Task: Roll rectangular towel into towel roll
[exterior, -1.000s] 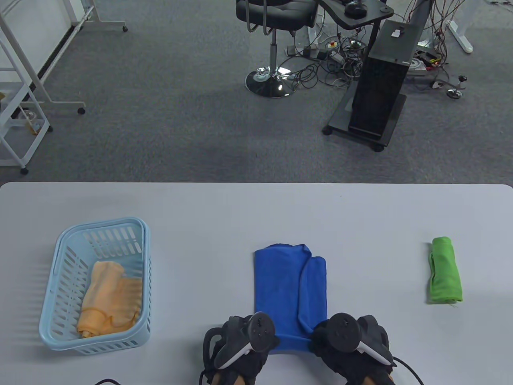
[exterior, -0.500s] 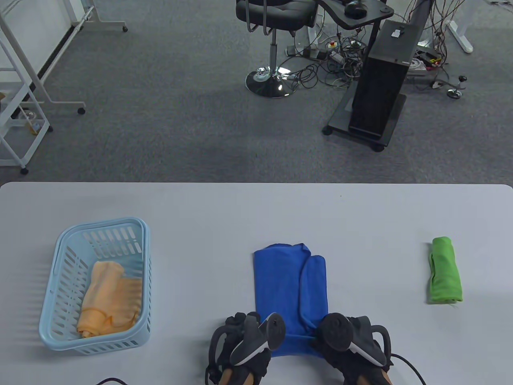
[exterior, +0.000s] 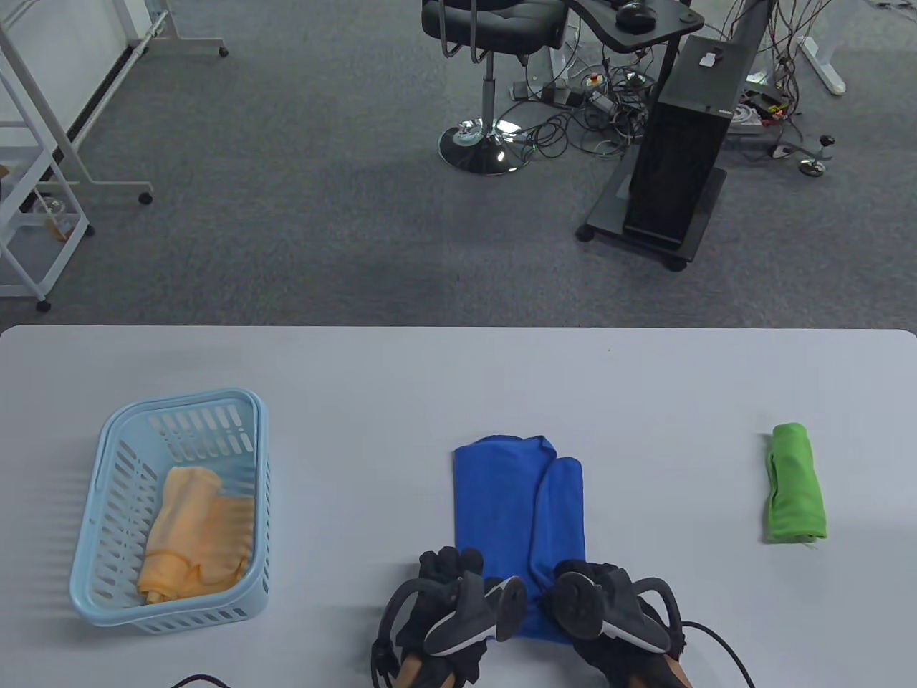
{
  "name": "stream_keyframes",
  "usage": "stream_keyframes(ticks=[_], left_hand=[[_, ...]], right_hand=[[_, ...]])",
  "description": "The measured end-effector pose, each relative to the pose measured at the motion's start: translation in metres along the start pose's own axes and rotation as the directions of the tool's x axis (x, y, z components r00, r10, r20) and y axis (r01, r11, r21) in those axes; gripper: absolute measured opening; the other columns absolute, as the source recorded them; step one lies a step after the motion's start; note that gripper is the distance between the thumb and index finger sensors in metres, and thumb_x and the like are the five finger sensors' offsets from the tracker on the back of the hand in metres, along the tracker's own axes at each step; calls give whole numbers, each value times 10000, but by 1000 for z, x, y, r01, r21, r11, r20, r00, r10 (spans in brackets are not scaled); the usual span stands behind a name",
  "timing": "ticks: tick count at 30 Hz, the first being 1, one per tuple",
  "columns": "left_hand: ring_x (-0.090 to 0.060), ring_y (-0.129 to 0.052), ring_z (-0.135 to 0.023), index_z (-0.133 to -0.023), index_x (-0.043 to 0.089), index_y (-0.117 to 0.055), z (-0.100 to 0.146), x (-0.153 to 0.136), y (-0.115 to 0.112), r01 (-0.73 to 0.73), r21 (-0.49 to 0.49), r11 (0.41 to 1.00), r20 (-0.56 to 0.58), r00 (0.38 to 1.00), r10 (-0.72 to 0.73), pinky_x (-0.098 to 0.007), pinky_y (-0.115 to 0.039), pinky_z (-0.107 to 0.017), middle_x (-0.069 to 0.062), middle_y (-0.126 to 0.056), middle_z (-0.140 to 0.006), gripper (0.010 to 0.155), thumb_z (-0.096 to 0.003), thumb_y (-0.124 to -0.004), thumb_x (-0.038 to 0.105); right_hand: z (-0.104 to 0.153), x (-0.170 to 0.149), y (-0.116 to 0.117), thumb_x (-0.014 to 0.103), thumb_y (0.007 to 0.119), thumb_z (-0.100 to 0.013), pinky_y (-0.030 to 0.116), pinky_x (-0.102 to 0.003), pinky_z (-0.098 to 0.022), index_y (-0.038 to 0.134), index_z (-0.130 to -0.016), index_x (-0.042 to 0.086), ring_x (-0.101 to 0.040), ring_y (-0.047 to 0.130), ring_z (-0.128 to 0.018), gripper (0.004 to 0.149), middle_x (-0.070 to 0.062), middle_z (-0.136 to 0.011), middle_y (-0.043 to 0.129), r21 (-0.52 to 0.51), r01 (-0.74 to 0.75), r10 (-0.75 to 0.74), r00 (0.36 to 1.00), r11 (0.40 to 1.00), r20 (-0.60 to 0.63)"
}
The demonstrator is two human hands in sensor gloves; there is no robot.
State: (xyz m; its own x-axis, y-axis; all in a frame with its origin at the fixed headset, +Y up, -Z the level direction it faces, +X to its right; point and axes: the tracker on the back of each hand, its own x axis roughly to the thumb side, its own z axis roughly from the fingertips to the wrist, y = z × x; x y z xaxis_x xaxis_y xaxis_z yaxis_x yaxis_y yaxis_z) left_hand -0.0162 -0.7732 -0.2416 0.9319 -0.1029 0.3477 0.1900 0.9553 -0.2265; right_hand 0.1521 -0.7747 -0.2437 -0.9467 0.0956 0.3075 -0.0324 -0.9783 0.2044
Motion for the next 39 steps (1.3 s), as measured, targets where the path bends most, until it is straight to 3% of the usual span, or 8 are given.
stream_keyframes(ticks=[6,10,14,19,26,32,36,39], left_hand=[[-432,-501,-992,-908,357,-799,6,-3,3,-55,-59,997,0,998,55,-638,-411,-706,-147,-561,-1096,528,-399,-737,485],[-440,-481,-1003,-937,338,-757,4,-1,2,-25,-89,996,2,1000,25,-649,-399,-710,-150,-544,-1106,656,-330,-782,586],[-431,-507,-1000,-948,299,-687,-1,5,-4,49,-111,993,14,999,-48,-649,-423,-705,-135,-566,-1094,692,-319,-826,552],[-411,-604,-966,-877,249,-776,-2,6,-4,1,-35,999,8,1000,0,-635,-485,-691,-127,-674,-1037,518,-391,-775,430],[-403,-640,-951,-800,216,-894,4,-6,1,-126,-26,992,5,992,126,-635,-496,-688,-107,-760,-979,489,-391,-723,422],[-413,-609,-960,-753,211,-936,5,-4,0,-105,-50,993,5,994,105,-638,-472,-694,-113,-758,-976,483,-401,-706,448],[-401,-549,-970,-882,328,-699,4,-4,0,-90,-23,996,1,996,90,-635,-439,-703,-113,-600,-1039,524,-383,-774,468],[-400,-506,-969,-814,359,-698,5,-2,2,-71,13,997,12,997,71,-638,-396,-709,-108,-542,-1038,434,-395,-801,408]], right_hand=[[2,-2,0,510,756,-286,514,-597,-687,801,-820,304,-321,633,-915,574,-94,-1000,515,62,28,-26,999,998,-37],[0,3,5,568,810,-212,472,-608,-704,686,-870,316,-329,555,-951,716,-96,-1025,439,132,-88,95,994,987,-48],[-1,7,8,509,824,-235,471,-600,-703,628,-868,310,-336,541,-950,692,-100,-1019,434,141,-101,111,992,985,-65],[-1,5,6,416,789,-280,524,-586,-683,722,-804,294,-325,629,-910,542,-84,-972,558,61,-54,60,993,997,-98],[2,-1,1,406,730,-302,518,-594,-683,794,-784,263,-313,659,-900,506,-66,-948,617,63,-5,9,998,998,-69],[3,-2,-1,439,695,-316,504,-602,-687,857,-731,254,-314,665,-895,482,-60,-932,647,86,32,-26,997,996,-70],[4,-2,-2,460,732,-303,495,-598,-690,834,-745,272,-316,643,-902,491,-67,-947,616,77,33,-28,997,996,-72],[3,-1,0,444,782,-294,454,-599,-705,672,-844,335,-320,569,-932,572,-75,-986,510,77,36,-31,998,996,-63]])
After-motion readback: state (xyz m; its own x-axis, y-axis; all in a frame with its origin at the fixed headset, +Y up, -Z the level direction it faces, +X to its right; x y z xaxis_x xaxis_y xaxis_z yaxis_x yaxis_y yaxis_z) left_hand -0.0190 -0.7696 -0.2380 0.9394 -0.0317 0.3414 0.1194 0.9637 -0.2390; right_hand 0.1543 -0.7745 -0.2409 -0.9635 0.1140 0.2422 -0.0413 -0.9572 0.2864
